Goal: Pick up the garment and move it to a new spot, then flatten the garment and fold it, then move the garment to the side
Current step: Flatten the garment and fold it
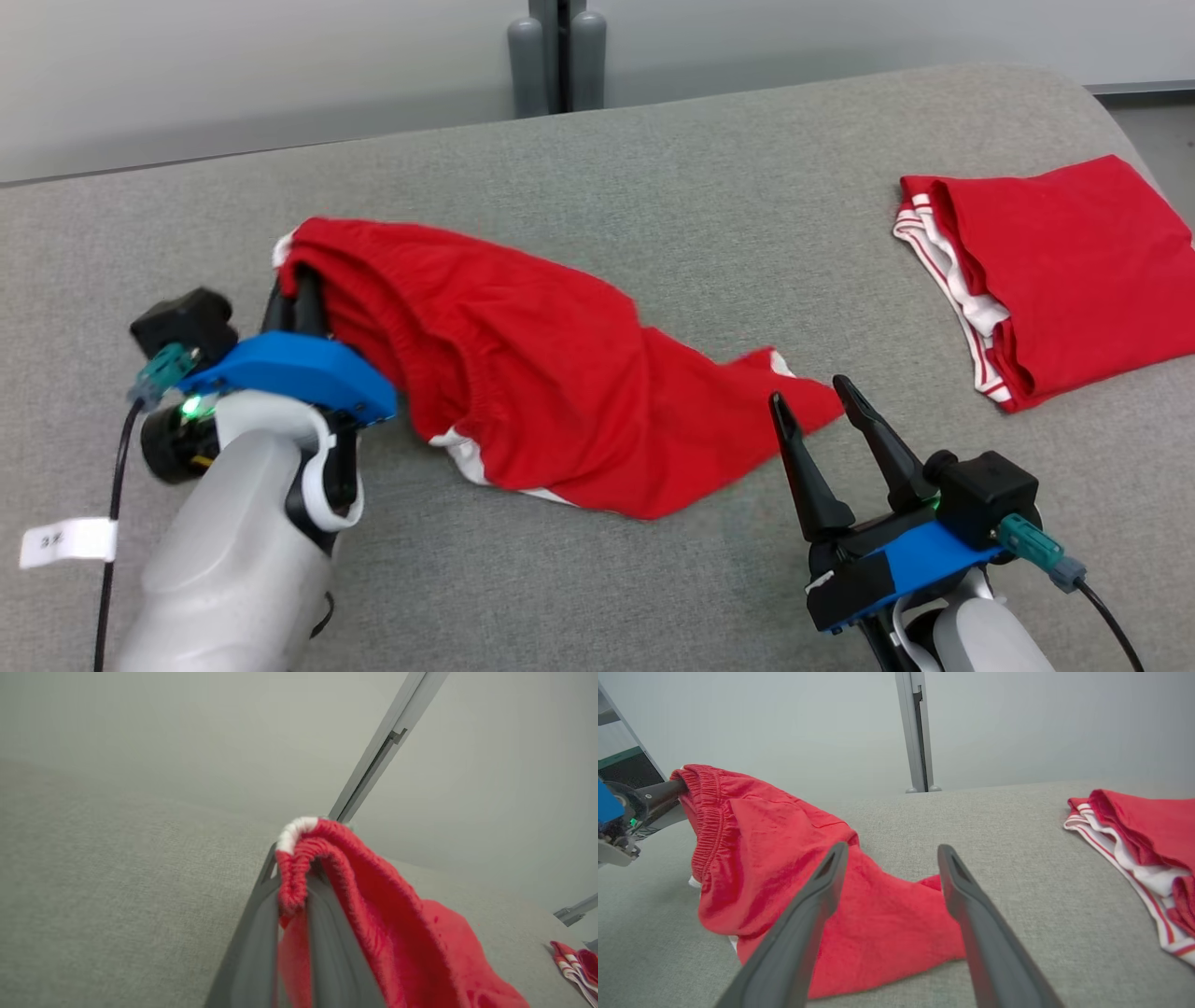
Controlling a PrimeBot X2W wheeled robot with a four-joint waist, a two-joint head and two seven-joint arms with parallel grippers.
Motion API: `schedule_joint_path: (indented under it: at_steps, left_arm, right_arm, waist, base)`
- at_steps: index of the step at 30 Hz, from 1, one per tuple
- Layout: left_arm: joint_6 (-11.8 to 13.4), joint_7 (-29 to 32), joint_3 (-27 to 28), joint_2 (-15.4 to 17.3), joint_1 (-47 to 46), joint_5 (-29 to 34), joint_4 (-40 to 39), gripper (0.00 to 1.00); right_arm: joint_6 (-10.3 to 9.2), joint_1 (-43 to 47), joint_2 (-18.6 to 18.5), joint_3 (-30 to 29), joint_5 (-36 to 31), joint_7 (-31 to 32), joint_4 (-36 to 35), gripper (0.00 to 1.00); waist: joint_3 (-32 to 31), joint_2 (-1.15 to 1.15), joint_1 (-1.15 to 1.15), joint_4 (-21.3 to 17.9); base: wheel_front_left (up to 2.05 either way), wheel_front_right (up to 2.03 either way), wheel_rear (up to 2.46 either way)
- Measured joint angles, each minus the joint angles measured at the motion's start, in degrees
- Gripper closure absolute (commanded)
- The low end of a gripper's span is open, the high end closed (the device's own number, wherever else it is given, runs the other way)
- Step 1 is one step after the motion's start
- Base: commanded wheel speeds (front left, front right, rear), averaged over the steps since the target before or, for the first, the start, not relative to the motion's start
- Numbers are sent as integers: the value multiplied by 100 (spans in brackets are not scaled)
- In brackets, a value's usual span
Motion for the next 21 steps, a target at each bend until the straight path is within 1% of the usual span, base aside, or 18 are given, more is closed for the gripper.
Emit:
schedule_joint_path:
  at_steps: [2, 3, 4, 6, 8, 11, 13, 17, 21]
  left_arm:
    - [54, 0, 213, 5, 105, 87, 130, 100]
    - [63, 0, 292, 11, 140, 131, 203, 72]
    - [63, -1, 365, 23, 174, 172, 267, 0]
    - [48, -1, 423, 42, 223, 253, 447, 0]
    - [-18, -1, 394, 47, 286, 313, 637, 0]
    - [-176, 53, 233, 52, 431, 357, 859, 0]
    - [-247, 51, 131, 92, 492, 446, 871, 0]
    - [-399, 40, -102, 142, 741, 645, 578, 0]
    - [-425, 86, -357, 121, 1057, 802, 89, 0]
  right_arm:
    - [0, -3, 1, 4, -10, 2, -3, 0]
    - [0, -5, 1, 7, -16, 3, -3, 0]
    - [0, -7, 1, 13, -24, 4, -3, 0]
    - [0, -8, 1, 18, -24, 9, -3, 0]
    - [0, -9, 1, 14, -23, 10, -2, 0]
    - [0, -6, 1, 3, -23, 10, -3, 0]
    - [0, 4, 1, -29, -23, 10, -8, 0]
    - [0, 47, 1, -112, -23, 2, -29, 0]
    - [0, 120, 1, -187, -23, -1, -47, 0]
  waist:
    - [6, 0, 0, 41]
    - [5, 0, 0, 59]
    - [2, 0, 0, 73]
    - [-15, 0, 0, 100]
    - [-36, 0, 0, 126]
    - [-60, 0, 0, 164]
    - [-68, 0, 0, 199]
    - [-86, 0, 0, 282]
    - [-119, 0, 0, 324]
  base:
    - [0, 0, 0]
    - [0, 0, 0]
    - [0, 0, 0]
    - [0, 0, 0]
    - [0, 0, 0]
    - [0, 0, 0]
    - [0, 0, 0]
    - [0, 0, 0]
    - [0, 0, 0]
